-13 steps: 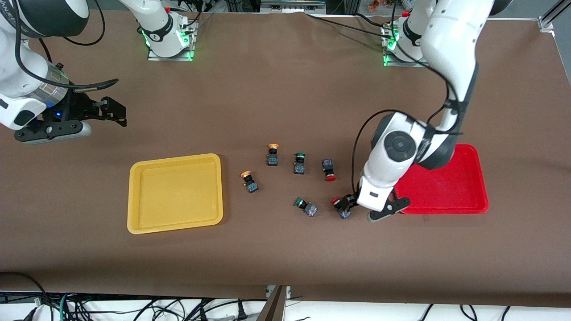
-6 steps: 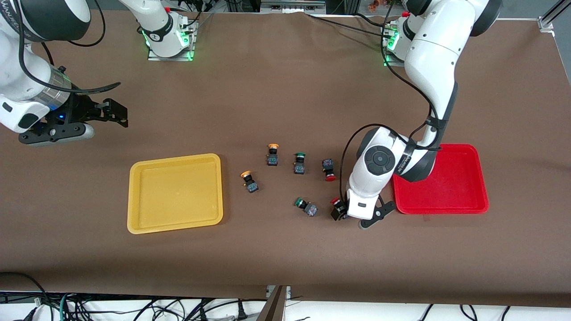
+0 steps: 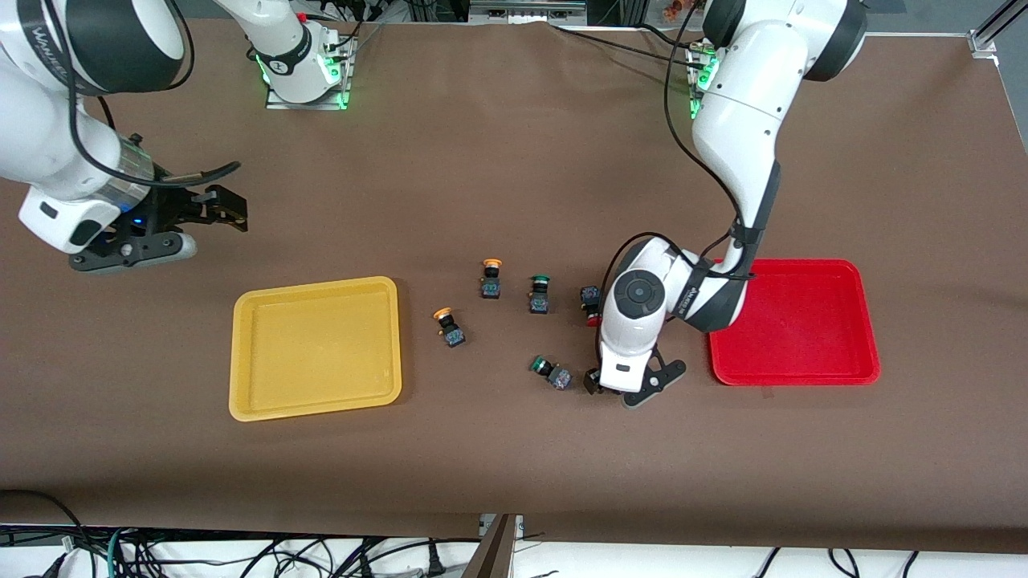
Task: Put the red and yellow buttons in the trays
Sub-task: 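Lift the red button with the left gripper while the right gripper reaches buttons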
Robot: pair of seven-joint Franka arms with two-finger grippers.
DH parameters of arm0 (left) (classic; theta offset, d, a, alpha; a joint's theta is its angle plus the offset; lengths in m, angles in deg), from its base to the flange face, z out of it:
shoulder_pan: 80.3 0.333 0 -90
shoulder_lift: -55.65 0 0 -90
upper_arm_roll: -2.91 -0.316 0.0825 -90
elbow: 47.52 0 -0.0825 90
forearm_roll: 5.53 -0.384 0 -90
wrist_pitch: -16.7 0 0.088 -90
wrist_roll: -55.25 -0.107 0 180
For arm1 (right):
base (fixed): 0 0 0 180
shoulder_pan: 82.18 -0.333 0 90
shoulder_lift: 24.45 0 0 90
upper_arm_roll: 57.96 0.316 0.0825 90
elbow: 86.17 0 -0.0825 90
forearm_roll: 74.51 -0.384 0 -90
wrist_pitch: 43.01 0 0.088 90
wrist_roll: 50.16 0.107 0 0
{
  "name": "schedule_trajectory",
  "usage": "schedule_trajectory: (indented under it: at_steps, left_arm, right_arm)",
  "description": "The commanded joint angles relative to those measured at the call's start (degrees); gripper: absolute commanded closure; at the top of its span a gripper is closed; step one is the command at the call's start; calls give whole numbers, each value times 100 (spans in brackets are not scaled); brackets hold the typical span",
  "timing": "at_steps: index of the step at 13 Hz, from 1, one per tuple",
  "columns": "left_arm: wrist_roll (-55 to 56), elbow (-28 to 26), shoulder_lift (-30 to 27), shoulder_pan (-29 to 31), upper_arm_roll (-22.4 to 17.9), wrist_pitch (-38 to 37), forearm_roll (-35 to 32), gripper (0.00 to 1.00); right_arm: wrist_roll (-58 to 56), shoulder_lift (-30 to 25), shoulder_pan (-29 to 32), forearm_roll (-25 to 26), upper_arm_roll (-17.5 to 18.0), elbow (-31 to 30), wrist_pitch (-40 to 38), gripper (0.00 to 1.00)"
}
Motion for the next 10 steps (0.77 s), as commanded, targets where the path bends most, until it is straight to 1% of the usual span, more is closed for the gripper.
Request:
schedule_trajectory:
  at_steps: [1, 2, 4, 5, 6, 8, 10]
  left_arm:
    - [111, 242, 120, -48, -102, -52, -182, 91]
    - [102, 251, 120, -48, -102, -61, -190, 100]
    - [-98, 242, -29, -5, -120, -183, -217, 100]
    - [-335, 242, -108, 57, -137, -497, -217, 100]
    - [-685, 242, -291, 83, -207, -961, -217, 100]
    - [-1712, 242, -661, 127, -408, -1849, -217, 100]
    - [-3160, 242, -995, 451, -489, -2510, -208, 100]
  right_arm:
    - [101, 405, -452, -30, 19, 117, 163, 0]
    - [398, 615, -707, -39, 10, 117, 417, 0]
    - [969, 1203, -1103, -92, 19, 117, 970, 0]
    - [1459, 1485, -1331, -92, 19, 117, 1348, 0]
    - [1952, 1766, -1577, -92, 19, 117, 1717, 0]
    - [2735, 2302, -2034, -92, 19, 117, 2569, 0]
    - [3307, 2751, -2386, -92, 19, 108, 3220, 1]
